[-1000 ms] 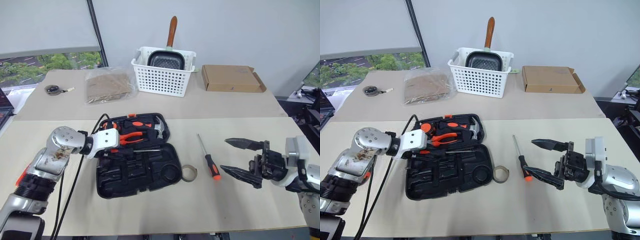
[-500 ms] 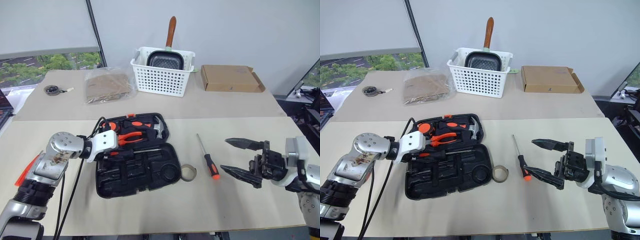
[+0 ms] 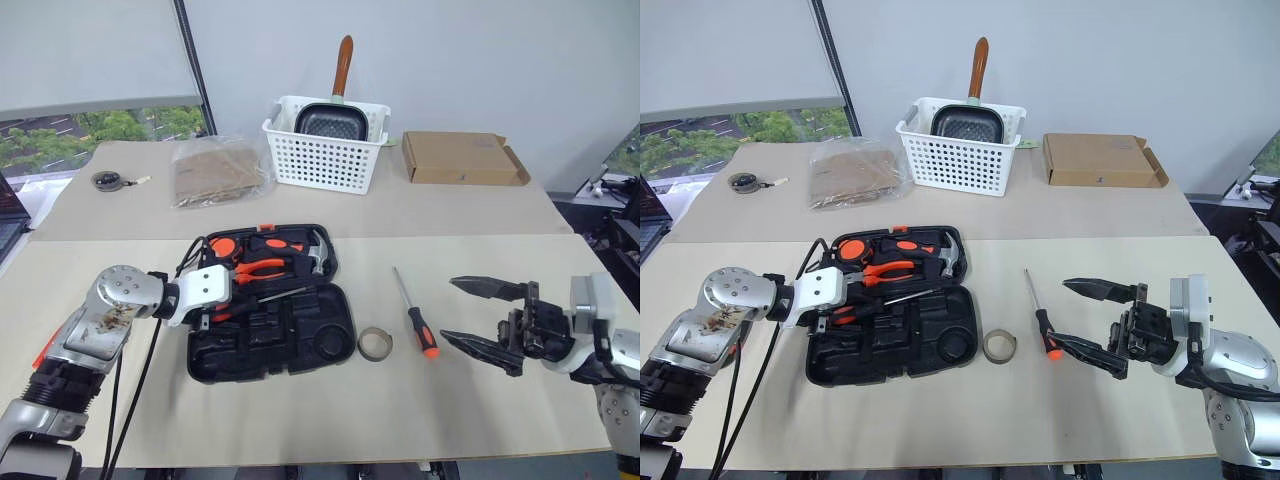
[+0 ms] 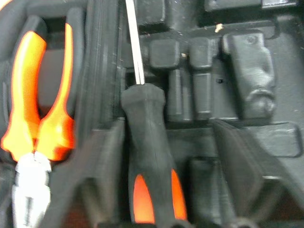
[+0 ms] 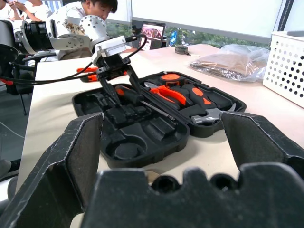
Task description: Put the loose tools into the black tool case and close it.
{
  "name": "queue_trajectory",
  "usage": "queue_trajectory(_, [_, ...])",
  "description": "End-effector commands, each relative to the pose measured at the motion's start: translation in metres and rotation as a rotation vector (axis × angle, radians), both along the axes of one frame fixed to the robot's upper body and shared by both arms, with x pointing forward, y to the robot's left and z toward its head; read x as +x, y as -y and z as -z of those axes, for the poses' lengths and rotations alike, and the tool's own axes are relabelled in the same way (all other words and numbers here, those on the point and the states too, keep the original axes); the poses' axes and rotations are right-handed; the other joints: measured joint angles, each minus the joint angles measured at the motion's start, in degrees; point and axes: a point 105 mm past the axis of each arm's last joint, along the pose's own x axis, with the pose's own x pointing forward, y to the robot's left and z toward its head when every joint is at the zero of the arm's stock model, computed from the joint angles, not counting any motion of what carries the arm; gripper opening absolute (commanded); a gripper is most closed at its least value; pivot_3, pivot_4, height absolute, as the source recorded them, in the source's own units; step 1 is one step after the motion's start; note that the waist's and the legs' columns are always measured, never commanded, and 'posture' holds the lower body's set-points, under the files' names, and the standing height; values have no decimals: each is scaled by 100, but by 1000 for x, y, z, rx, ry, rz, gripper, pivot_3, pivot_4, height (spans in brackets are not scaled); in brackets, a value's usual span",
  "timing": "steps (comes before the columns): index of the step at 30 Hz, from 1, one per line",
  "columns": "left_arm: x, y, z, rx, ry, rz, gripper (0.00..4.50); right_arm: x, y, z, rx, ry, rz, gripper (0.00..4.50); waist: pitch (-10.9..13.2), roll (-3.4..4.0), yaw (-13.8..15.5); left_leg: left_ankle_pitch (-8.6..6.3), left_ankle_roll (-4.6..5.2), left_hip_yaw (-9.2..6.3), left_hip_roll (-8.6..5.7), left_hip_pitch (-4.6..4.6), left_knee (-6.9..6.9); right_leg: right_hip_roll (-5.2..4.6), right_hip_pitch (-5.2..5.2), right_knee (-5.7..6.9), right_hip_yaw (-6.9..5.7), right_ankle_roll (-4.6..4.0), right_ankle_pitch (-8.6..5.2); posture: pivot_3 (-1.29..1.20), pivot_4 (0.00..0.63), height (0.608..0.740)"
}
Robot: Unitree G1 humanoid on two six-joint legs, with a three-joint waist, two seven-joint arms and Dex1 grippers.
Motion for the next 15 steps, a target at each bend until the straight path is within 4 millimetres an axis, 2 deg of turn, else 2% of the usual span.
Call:
queue_trajectory(1, [6,-12,-9,32,63,-33,4450,0,-2,-7,-5,49,-8,4500,0,1,19,1,-1,-1,-1,1,0,-1,0,3,2,0,0,0,150,700])
queue_trajectory(3, [9,-11,-19,12,96,-30,4450,0,-2,-7,-6,48,-7,4500,0,1,24,4,-4,-3,0,-2,0,0,-4,5,2,0,0,0,150,700])
queue_trajectory(9, [23,-7,-79,-139,260,-98,4450,1,-1,-5,-4,48,-5,4500,5,-7,36,8,-3,-9,0,-21,0,3,-15,3,-4,-2,-1,0,150,700])
queue_trajectory(12, [23,-1,-96,-249,276,-148,4450,0,-2,-5,-1,50,-3,4500,4,-7,30,4,4,-7,-3,-23,-3,3,-9,-13,-2,-1,-1,0,150,700])
queue_trajectory(13, [23,1,-99,-281,285,-170,3917,-1,-2,-5,0,51,-1,4500,4,-6,26,2,8,-5,-4,-22,-3,3,-7,-16,-1,-1,-1,0,150,700])
queue_trajectory(14, [25,4,-101,-320,298,-216,3740,-1,-2,-5,0,52,0,4500,4,-6,19,-1,12,-1,-6,-23,-4,2,-5,-22,0,0,-1,0,150,700])
queue_trajectory(15, [26,5,-102,-345,305,-251,3347,-2,-3,-5,1,53,1,4500,4,-6,18,-3,15,0,-6,-23,-3,2,-3,-25,1,2,-1,0,150,700])
